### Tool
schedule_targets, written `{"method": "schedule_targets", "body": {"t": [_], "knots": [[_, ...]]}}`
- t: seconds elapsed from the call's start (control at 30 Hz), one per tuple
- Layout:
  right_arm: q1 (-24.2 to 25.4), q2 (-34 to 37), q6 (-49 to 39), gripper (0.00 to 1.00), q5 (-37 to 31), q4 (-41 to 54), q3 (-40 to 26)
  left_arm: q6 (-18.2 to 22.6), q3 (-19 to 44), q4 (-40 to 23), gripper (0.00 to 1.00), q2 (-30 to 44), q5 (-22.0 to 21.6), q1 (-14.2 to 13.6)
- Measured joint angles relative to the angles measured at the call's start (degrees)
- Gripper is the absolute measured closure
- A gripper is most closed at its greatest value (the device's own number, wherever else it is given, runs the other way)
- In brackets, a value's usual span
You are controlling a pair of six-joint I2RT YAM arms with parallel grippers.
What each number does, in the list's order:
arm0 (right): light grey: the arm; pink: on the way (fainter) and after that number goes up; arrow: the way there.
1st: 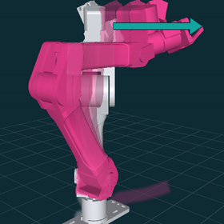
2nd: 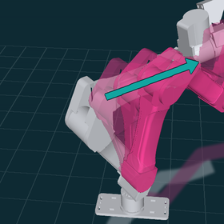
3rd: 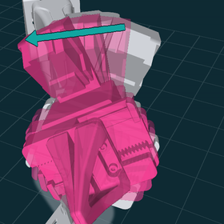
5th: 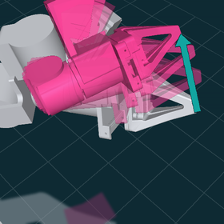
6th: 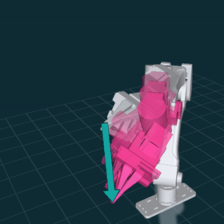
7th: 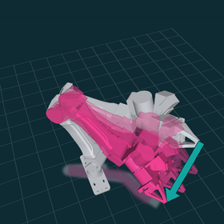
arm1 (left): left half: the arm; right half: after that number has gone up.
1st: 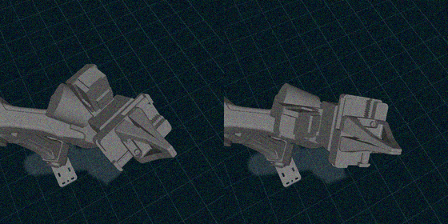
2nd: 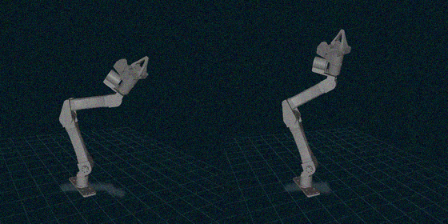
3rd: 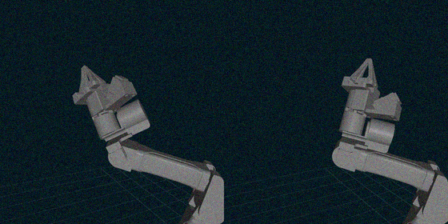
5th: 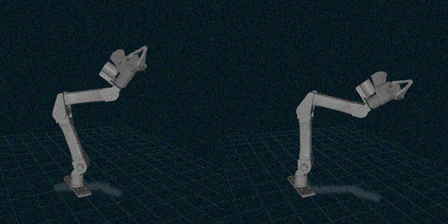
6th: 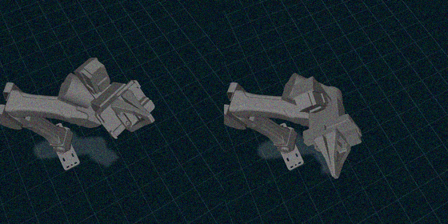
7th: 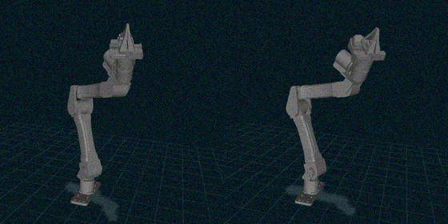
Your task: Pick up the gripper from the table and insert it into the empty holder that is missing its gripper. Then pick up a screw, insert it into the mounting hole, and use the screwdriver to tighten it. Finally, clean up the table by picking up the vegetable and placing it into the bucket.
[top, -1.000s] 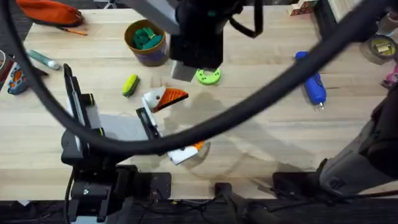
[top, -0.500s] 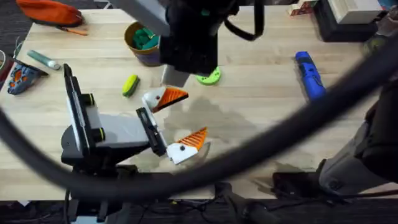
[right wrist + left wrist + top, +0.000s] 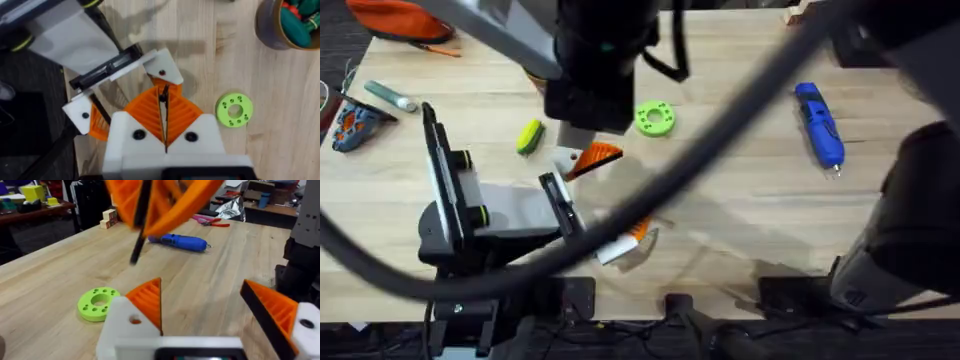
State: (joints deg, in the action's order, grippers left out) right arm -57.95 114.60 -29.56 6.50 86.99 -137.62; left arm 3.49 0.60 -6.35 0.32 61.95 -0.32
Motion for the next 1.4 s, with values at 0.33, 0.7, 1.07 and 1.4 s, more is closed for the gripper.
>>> {"method": "schedule_targets", "body": {"t": [0.33, 0.7, 1.07, 1.4], "knots": [[-0.07, 2.52, -0.02, 0.997, 0.13, -0.62, 0.00, 0.00, 0.00, -0.02, 0.015, -0.02, 0.00, 0.00], [-0.07, 3.67, 0.01, 0.997, 2.58, 1.26, 0.00, 0.00, 0.00, -0.01, 0.015, 0.00, 0.00, 0.00], [-0.04, 3.87, 0.00, 0.997, 2.60, 0.33, 0.00, 0.00, 0.00, -0.01, 0.015, 0.00, 0.00, 0.00], [-0.04, 5.59, 0.01, 0.997, 2.04, 0.61, 0.00, 0.00, 0.00, -0.01, 0.015, 0.00, 0.00, 0.00]]}}
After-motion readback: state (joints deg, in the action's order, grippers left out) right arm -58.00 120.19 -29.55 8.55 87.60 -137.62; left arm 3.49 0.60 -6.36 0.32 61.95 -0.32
